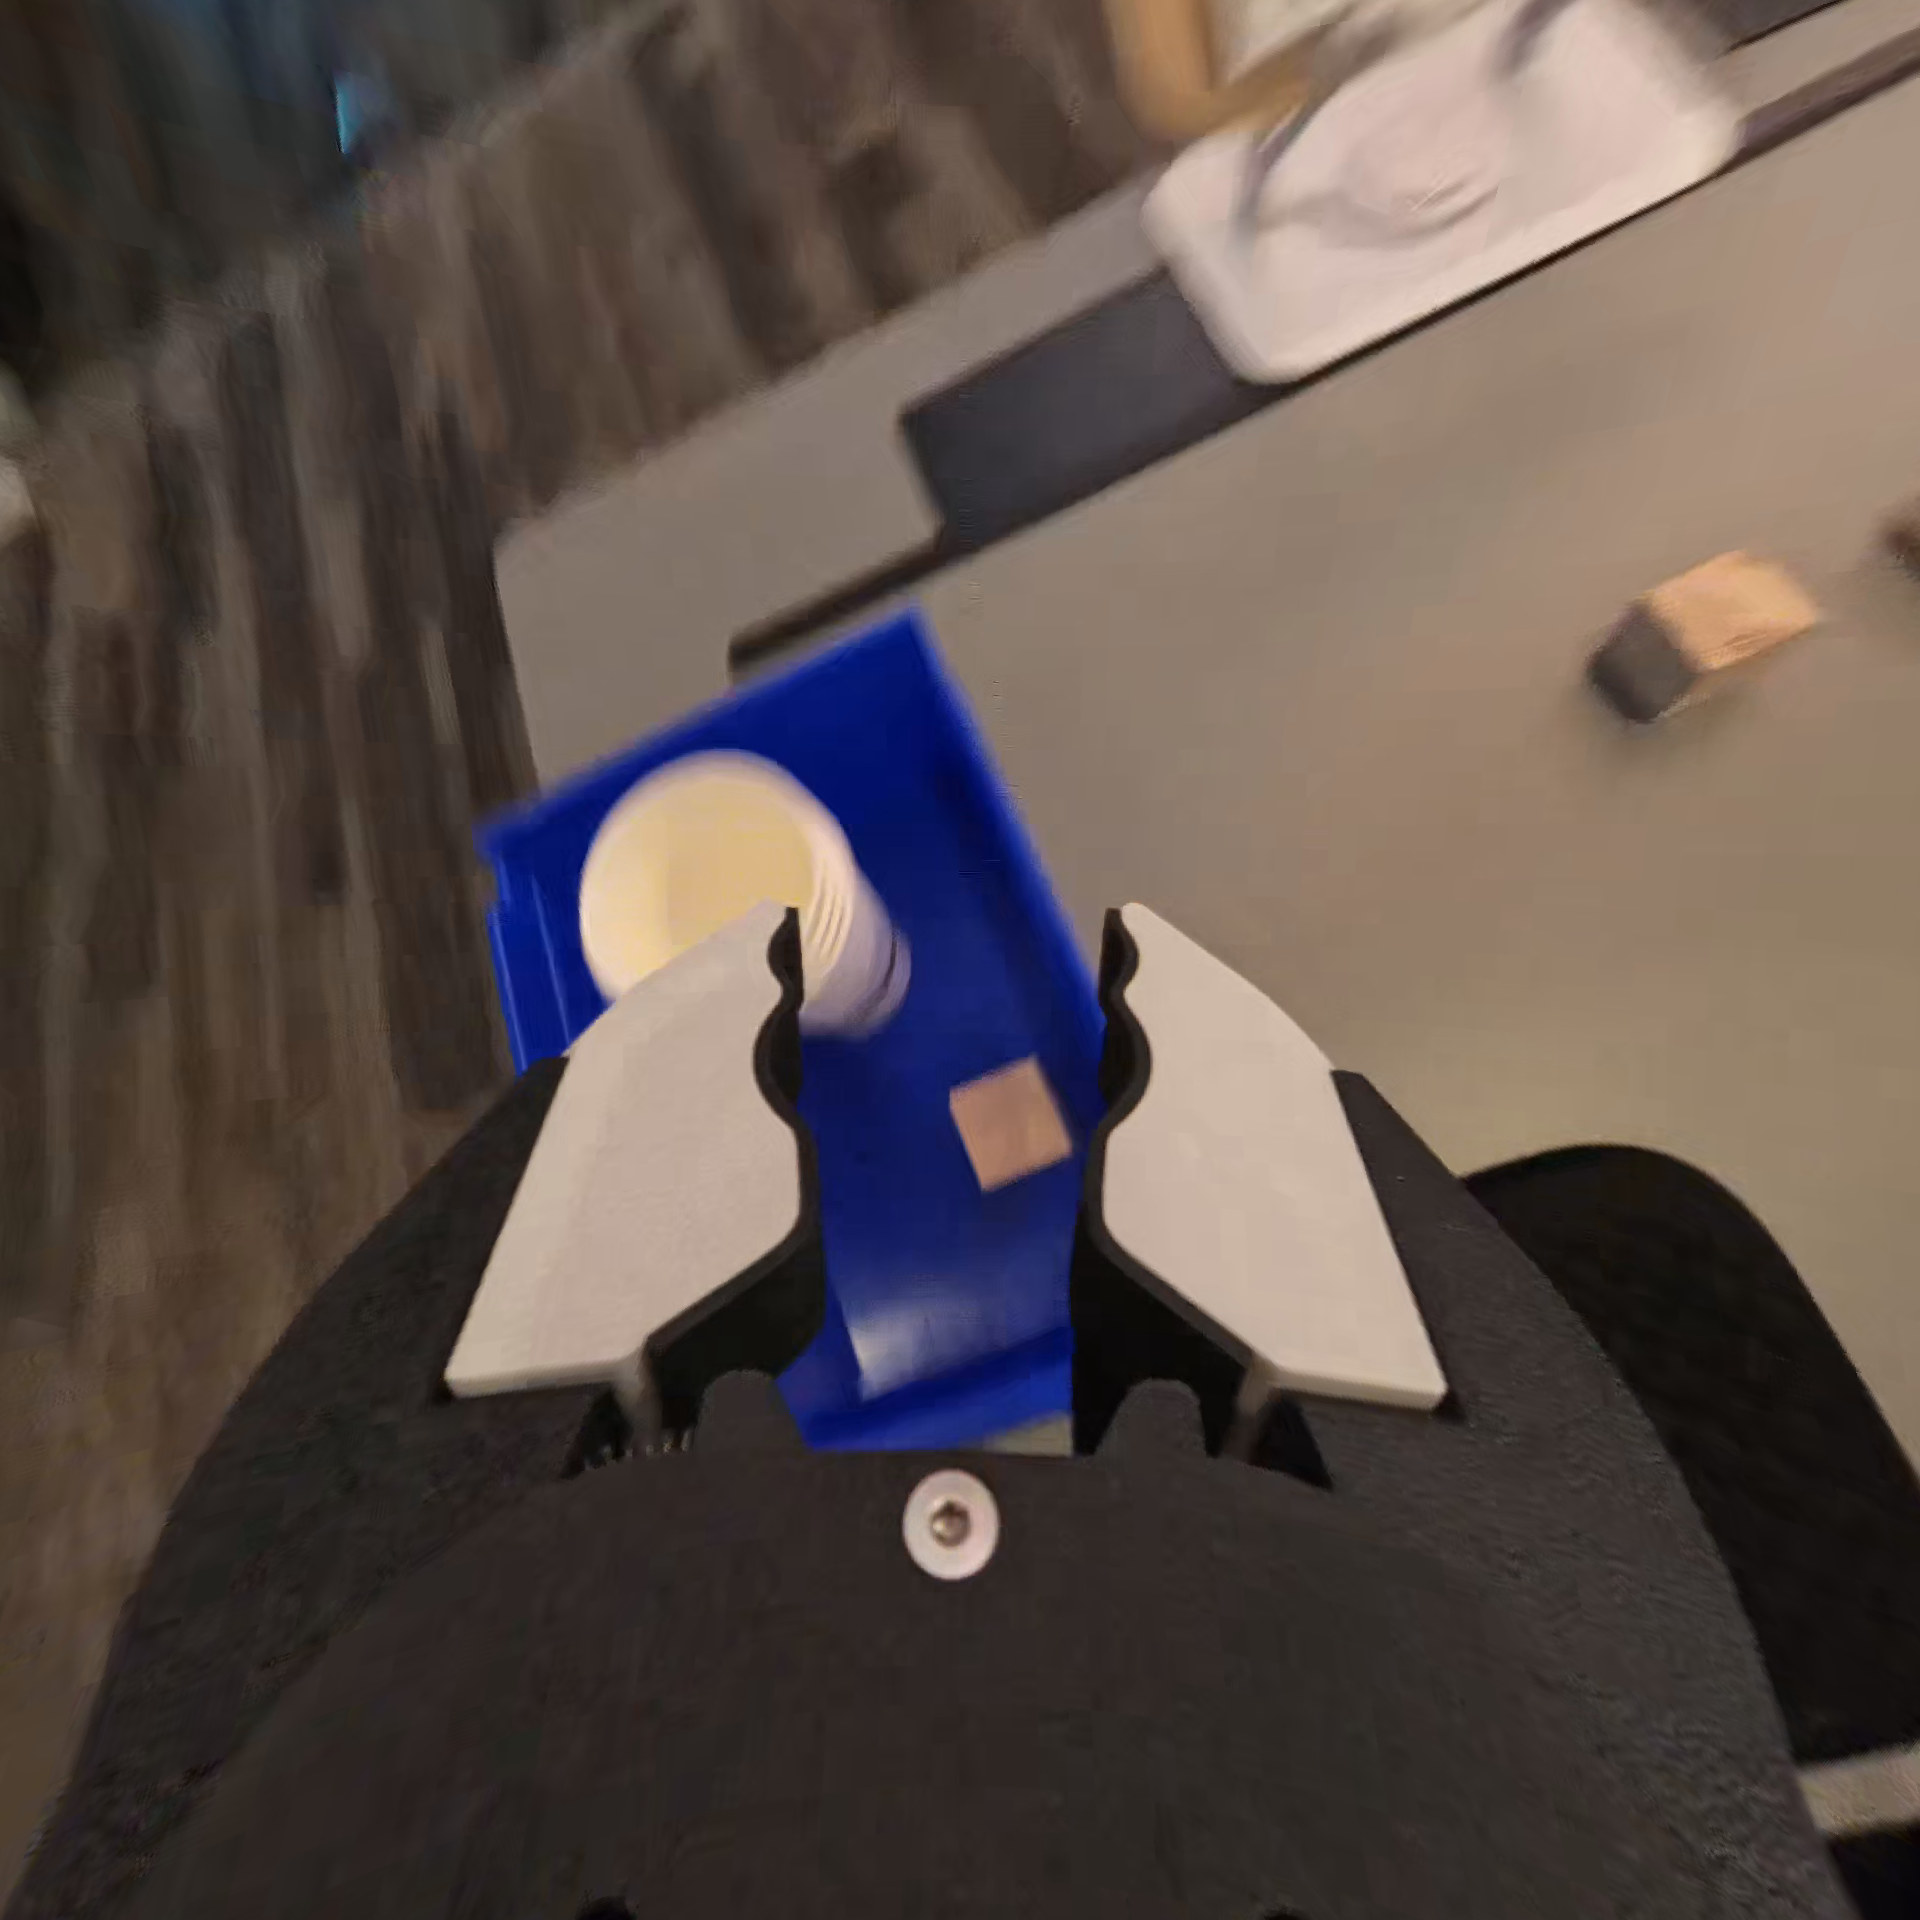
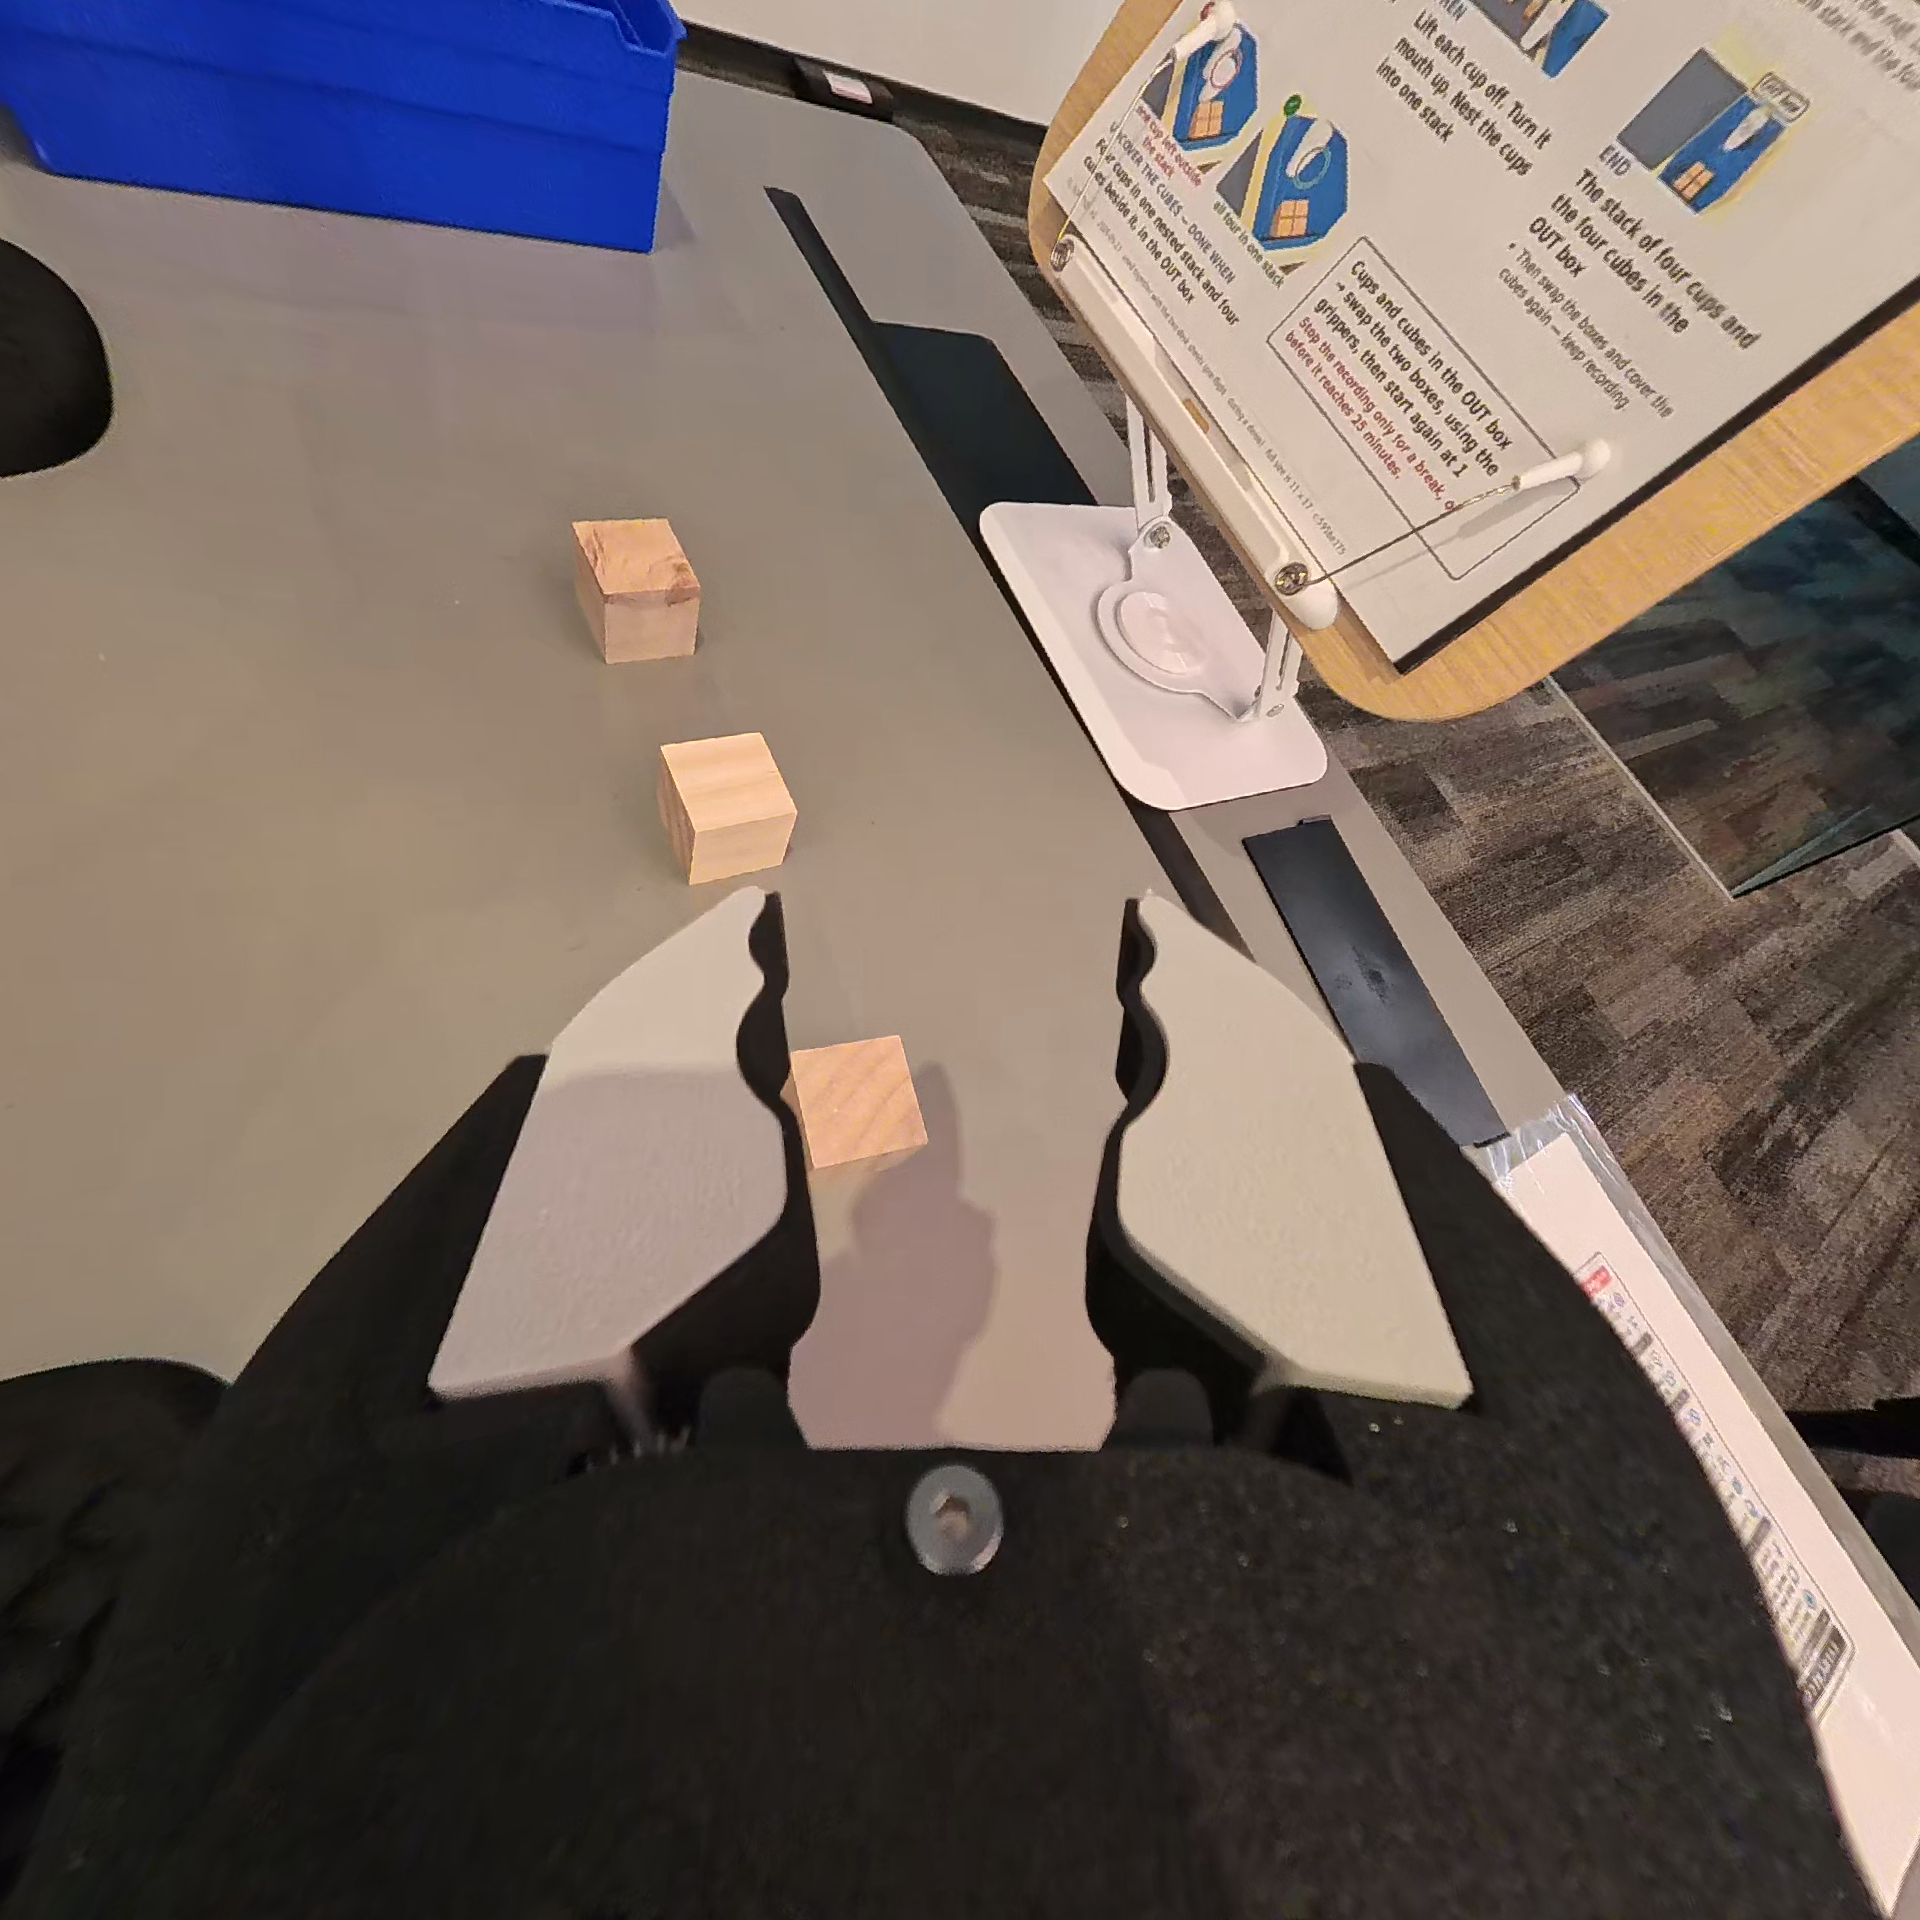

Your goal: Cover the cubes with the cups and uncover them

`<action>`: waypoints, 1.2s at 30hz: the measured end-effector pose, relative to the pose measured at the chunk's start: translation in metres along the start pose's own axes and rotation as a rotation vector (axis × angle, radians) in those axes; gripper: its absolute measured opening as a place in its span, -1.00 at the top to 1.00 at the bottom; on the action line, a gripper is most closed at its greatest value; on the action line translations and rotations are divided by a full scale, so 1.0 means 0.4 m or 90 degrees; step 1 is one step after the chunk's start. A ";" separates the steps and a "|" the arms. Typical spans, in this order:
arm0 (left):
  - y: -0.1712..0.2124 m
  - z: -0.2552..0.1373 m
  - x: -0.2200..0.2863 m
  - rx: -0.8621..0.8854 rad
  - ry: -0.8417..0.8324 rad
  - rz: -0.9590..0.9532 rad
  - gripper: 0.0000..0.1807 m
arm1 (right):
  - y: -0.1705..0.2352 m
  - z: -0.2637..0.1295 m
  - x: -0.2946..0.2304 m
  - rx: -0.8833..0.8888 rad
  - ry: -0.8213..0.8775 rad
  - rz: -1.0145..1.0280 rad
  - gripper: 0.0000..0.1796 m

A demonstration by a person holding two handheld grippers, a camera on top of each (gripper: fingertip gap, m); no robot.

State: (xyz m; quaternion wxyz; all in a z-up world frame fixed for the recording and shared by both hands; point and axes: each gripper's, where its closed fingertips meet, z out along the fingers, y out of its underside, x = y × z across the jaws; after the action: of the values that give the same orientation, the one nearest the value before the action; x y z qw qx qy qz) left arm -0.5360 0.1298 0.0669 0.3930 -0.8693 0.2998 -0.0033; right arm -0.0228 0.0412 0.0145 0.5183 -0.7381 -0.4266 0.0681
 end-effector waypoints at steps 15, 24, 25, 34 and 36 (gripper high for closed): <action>0.395 0.269 0.033 -0.303 0.061 -0.262 0.00 | 0.022 0.011 -0.010 -0.027 -0.006 0.007 0.32; 0.426 0.309 0.020 -0.379 -0.013 -0.170 0.09 | 0.030 0.006 -0.007 -0.031 -0.004 0.006 0.33; 0.426 0.311 0.022 -0.379 -0.008 -0.172 0.11 | 0.031 0.006 -0.006 -0.031 -0.005 0.007 0.33; 0.433 0.316 -0.010 -0.358 -0.013 -0.152 0.50 | 0.040 -0.001 0.001 -0.022 -0.006 0.019 0.33; 0.437 0.312 -0.032 -0.349 -0.029 -0.135 0.50 | 0.043 -0.002 0.003 -0.021 -0.006 0.023 0.34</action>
State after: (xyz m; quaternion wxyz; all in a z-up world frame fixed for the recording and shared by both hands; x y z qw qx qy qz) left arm -0.6071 0.1322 -0.1361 0.1478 -0.9694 0.1879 0.0564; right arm -0.0121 0.0397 0.0009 0.5030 -0.7537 -0.4166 0.0739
